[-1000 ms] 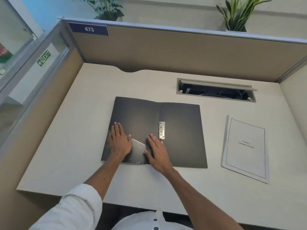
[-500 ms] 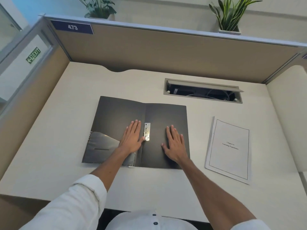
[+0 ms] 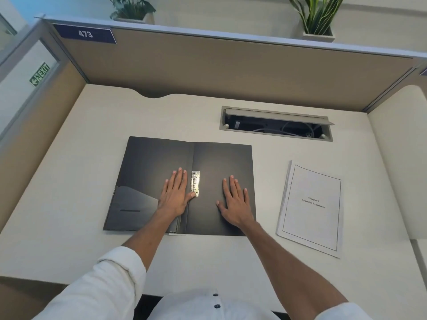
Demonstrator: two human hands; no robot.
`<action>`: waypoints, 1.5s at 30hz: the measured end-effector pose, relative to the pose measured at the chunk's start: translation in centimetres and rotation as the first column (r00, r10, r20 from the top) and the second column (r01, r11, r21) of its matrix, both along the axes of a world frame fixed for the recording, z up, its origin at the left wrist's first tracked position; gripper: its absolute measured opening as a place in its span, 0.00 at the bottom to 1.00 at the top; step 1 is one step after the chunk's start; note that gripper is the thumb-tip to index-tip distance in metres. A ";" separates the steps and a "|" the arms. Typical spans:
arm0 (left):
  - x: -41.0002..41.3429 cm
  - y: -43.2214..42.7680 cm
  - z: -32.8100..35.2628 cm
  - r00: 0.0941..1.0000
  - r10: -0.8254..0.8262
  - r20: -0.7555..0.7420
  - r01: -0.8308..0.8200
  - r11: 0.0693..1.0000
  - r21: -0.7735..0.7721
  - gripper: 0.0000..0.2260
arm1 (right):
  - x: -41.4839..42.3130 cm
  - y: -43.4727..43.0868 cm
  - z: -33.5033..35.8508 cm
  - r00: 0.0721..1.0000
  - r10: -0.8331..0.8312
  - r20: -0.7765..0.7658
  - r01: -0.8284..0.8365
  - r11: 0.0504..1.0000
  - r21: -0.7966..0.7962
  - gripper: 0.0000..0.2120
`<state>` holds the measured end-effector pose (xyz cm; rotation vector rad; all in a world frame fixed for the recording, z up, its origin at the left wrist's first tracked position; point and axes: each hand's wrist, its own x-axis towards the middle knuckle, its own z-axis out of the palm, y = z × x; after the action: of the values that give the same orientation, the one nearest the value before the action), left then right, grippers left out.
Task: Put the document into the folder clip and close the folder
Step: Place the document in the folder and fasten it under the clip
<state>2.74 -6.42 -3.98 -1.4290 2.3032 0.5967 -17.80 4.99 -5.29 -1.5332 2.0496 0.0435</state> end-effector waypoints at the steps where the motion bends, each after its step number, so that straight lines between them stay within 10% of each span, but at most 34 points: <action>1: 0.0 0.0 0.0 1.000 0.000 0.001 0.000 1.000 0.003 0.37 | 0.0 0.0 0.0 1.000 0.000 0.001 0.000 1.000 0.001 0.38; 7: 0.7 -0.8 0.5 0.995 0.006 -0.102 0.003 0.995 0.096 0.34 | -0.2 0.0 -0.1 1.000 0.013 -0.006 -0.013 1.000 0.015 0.38; 17: 0.4 0.2 0.8 0.944 -0.140 -0.300 0.089 0.980 -0.177 0.21 | -0.2 0.1 0.1 1.000 0.015 -0.009 -0.015 1.000 0.014 0.37; 30: -3.1 -2.7 3.3 0.818 0.252 -0.516 -0.348 0.932 -0.097 0.07 | -0.4 0.1 -0.6 1.000 0.029 -0.008 -0.029 1.000 0.009 0.37; 45: -4.3 -3.3 1.3 0.999 -0.014 -0.035 0.007 0.977 -0.212 0.28 | -0.8 0.3 -1.6 0.999 0.032 -0.012 -0.033 0.999 -0.029 0.38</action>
<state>-1.53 -9.68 -2.71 -1.5092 2.4633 0.3860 -18.59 5.32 -6.86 -1.5873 2.0430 0.0357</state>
